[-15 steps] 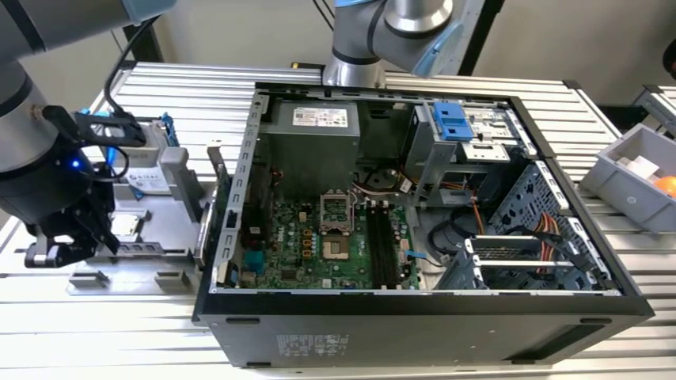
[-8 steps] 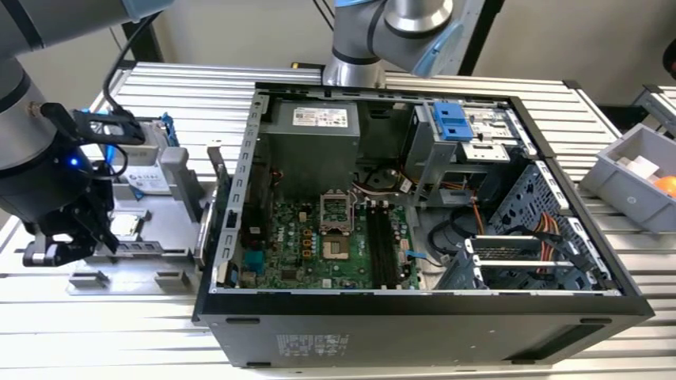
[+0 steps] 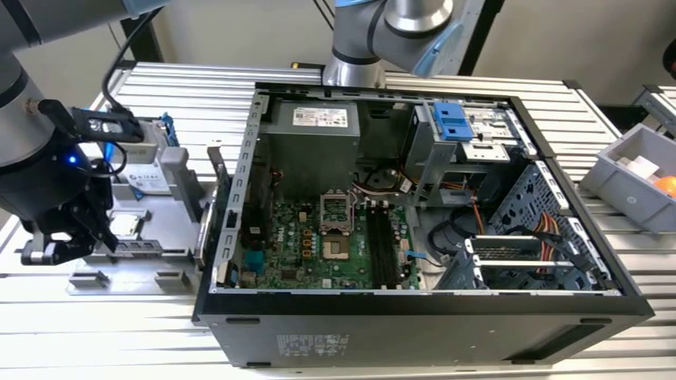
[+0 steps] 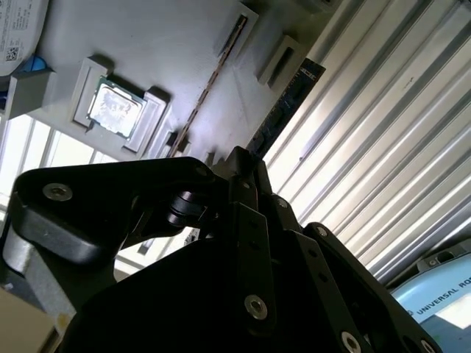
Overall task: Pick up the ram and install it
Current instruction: 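Pick up the ram and move it above insertion slot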
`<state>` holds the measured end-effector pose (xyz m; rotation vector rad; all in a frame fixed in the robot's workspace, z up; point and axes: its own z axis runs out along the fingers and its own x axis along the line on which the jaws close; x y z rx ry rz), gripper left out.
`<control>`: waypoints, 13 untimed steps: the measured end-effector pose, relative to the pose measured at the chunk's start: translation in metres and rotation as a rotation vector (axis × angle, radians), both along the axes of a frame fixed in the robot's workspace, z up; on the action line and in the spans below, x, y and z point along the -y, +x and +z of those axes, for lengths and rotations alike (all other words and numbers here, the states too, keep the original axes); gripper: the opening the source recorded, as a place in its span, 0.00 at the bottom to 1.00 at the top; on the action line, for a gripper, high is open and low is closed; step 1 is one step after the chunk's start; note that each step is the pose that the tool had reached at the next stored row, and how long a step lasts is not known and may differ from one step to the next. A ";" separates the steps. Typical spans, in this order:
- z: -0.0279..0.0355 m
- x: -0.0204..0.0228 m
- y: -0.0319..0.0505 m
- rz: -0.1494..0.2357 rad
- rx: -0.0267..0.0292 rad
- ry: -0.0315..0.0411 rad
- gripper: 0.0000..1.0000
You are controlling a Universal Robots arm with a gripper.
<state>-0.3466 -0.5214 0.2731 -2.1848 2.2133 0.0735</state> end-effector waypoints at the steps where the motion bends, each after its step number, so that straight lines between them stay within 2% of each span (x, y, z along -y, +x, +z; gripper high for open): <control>1: 0.0004 0.0000 0.0000 0.000 -0.0001 -0.0001 0.00; 13: 0.0070 0.0000 0.0000 0.000 -0.0001 -0.0001 0.00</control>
